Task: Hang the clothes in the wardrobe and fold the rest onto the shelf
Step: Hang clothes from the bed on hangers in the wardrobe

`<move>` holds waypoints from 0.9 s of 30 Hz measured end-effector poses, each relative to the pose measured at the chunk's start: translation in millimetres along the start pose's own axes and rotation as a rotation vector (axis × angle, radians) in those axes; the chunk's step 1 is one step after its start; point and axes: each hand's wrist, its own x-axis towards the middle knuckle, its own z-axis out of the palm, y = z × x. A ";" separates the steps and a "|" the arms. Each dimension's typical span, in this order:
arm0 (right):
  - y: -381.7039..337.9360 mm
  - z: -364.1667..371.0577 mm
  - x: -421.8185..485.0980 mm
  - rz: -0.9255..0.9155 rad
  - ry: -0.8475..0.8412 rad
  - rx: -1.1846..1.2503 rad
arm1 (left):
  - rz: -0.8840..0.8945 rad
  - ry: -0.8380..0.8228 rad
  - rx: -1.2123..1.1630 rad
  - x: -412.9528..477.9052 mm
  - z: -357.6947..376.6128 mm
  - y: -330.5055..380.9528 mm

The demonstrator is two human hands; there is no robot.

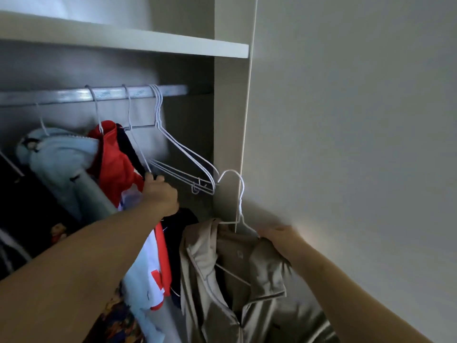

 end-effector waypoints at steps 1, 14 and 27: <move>-1.1 1.2 2.0 -0.008 -0.013 -0.005 | -0.015 -0.021 0.052 -4.9 4.6 -6.2; -13.6 -4.4 -3.2 -0.090 -0.028 -0.105 | -0.205 -0.226 0.143 -42.4 28.4 -53.1; -25.3 8.6 -27.8 -0.069 -0.239 0.008 | 0.101 0.137 -0.312 -46.5 10.5 -36.1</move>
